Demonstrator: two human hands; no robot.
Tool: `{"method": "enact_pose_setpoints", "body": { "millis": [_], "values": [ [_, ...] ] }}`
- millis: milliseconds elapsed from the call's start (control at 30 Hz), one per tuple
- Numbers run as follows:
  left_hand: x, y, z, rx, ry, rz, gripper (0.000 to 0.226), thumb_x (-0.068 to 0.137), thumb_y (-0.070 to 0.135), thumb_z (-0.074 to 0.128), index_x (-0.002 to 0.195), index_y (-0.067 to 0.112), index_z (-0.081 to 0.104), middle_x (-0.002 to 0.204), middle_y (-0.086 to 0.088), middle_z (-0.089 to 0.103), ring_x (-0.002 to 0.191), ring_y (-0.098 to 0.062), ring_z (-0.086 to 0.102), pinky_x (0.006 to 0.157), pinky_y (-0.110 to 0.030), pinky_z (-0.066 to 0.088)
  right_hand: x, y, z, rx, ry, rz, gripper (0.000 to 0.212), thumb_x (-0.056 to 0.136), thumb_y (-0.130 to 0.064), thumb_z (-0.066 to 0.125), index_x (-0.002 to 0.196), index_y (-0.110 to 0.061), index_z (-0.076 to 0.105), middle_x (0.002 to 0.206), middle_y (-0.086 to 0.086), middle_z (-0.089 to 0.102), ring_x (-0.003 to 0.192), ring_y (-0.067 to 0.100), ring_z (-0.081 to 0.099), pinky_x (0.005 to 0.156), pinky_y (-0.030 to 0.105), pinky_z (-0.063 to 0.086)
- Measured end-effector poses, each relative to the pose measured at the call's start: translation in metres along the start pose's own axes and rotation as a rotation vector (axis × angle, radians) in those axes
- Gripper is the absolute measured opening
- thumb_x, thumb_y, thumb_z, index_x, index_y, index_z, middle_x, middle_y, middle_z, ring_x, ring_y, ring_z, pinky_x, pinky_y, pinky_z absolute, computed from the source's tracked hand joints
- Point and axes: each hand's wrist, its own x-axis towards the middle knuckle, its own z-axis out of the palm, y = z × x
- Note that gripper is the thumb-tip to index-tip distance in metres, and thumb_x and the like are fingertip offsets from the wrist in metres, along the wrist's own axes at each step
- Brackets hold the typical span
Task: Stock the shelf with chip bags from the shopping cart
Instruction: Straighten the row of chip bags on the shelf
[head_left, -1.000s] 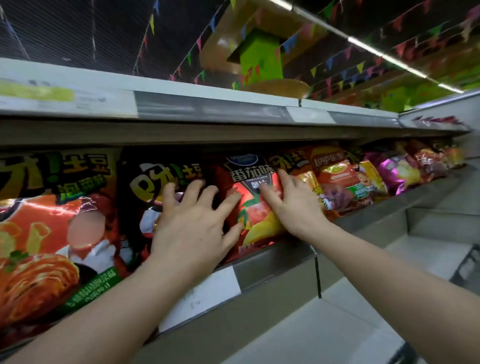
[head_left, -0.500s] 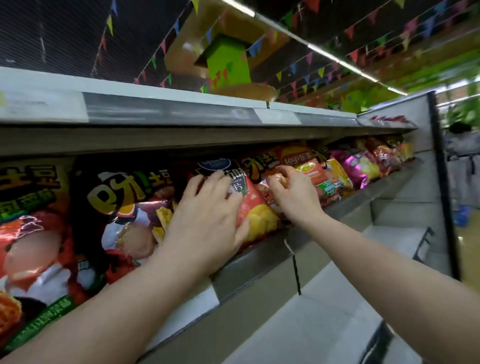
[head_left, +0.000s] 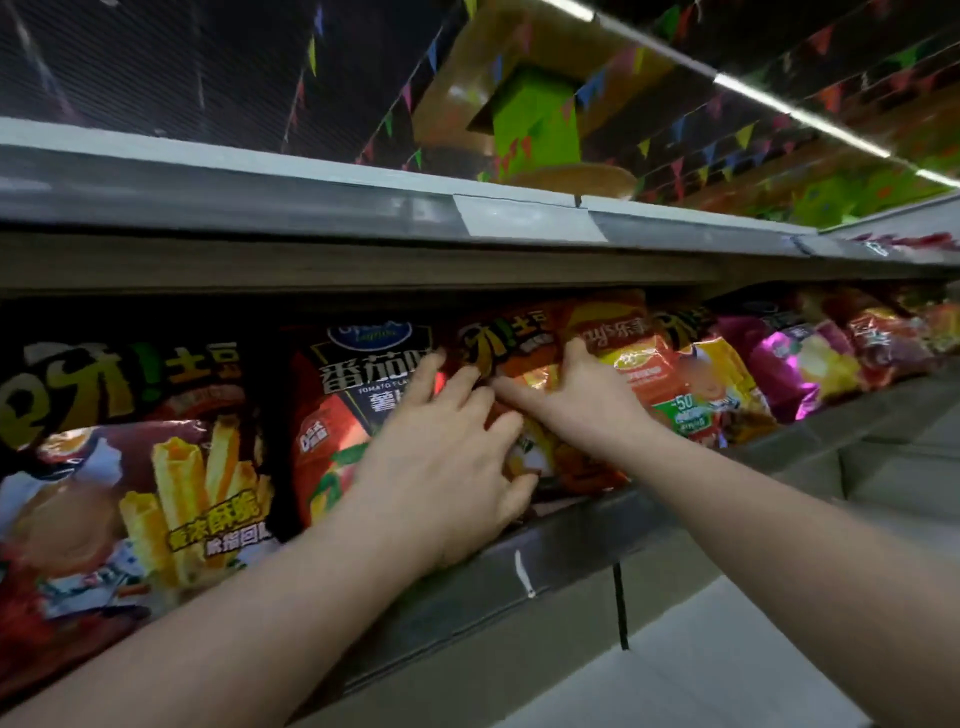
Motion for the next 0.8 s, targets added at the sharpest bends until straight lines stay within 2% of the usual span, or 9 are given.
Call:
{"method": "enact_pose_setpoints", "body": {
  "millis": [67, 133, 367, 567, 633, 733, 800],
  "values": [
    [0.000, -0.001, 0.000, -0.024, -0.006, -0.018, 0.056, 0.085, 0.051, 0.031, 0.103, 0.016, 0.070, 0.108, -0.013, 0.070, 0.114, -0.031, 0.060, 0.107, -0.047, 0.019, 0.003, 0.006, 0.003, 0.025, -0.021, -0.046, 0.075, 0.079, -0.062, 0.057, 0.126, -0.007, 0.035, 0.127, 0.016, 0.051, 0.115, 0.035, 0.050, 0.093, 0.040, 0.043],
    [0.000, -0.001, 0.003, -0.005, 0.002, -0.023, 0.054, 0.081, 0.051, 0.036, 0.091, 0.016, 0.075, 0.094, -0.010, 0.073, 0.101, -0.030, 0.066, 0.103, -0.047, 0.026, 0.006, 0.013, 0.003, 0.075, -0.030, -0.089, 0.068, 0.082, -0.056, 0.058, 0.124, -0.007, 0.036, 0.125, 0.016, 0.052, 0.114, 0.034, 0.051, 0.089, 0.037, 0.042],
    [-0.008, 0.005, 0.001, 0.064, -0.021, -0.105, 0.049, 0.083, 0.052, 0.041, 0.085, 0.015, 0.074, 0.090, -0.008, 0.071, 0.099, -0.029, 0.066, 0.106, -0.047, 0.027, 0.016, 0.027, -0.007, 0.237, -0.165, -0.145, 0.059, 0.087, -0.047, 0.058, 0.123, -0.005, 0.037, 0.123, 0.015, 0.052, 0.114, 0.032, 0.050, 0.091, 0.036, 0.041],
    [-0.007, 0.009, 0.002, 0.119, -0.042, -0.178, 0.045, 0.078, 0.049, 0.041, 0.073, 0.016, 0.070, 0.072, -0.006, 0.066, 0.081, -0.029, 0.064, 0.100, -0.047, 0.030, 0.013, 0.035, -0.006, 0.263, -0.180, -0.169, 0.053, 0.088, -0.048, 0.055, 0.117, -0.007, 0.039, 0.121, 0.014, 0.053, 0.112, 0.032, 0.051, 0.089, 0.036, 0.041],
    [-0.003, 0.011, 0.002, 0.067, -0.061, -0.171, 0.044, 0.077, 0.049, 0.041, 0.076, 0.015, 0.069, 0.070, -0.007, 0.065, 0.076, -0.029, 0.063, 0.095, -0.046, 0.032, 0.013, 0.034, -0.002, 0.248, -0.157, -0.169, 0.054, 0.088, -0.050, 0.054, 0.117, -0.007, 0.039, 0.121, 0.014, 0.053, 0.111, 0.032, 0.051, 0.088, 0.036, 0.040],
    [0.009, 0.005, -0.009, -0.081, 0.055, -0.196, 0.044, 0.081, 0.047, 0.039, 0.091, 0.014, 0.067, 0.074, -0.006, 0.065, 0.070, -0.028, 0.063, 0.079, -0.036, 0.041, 0.012, 0.032, 0.002, 0.215, -0.131, -0.168, 0.056, 0.089, -0.049, 0.052, 0.122, -0.006, 0.038, 0.124, 0.016, 0.051, 0.113, 0.033, 0.050, 0.088, 0.036, 0.040],
    [0.022, 0.002, -0.033, -0.156, 0.035, -0.289, 0.044, 0.090, 0.045, 0.034, 0.110, 0.016, 0.060, 0.097, -0.006, 0.066, 0.089, -0.028, 0.063, 0.078, -0.034, 0.044, 0.011, 0.033, 0.004, 0.196, -0.115, -0.182, 0.059, 0.090, -0.048, 0.051, 0.128, -0.005, 0.036, 0.127, 0.016, 0.049, 0.115, 0.033, 0.049, 0.090, 0.038, 0.040]
  ]
}}
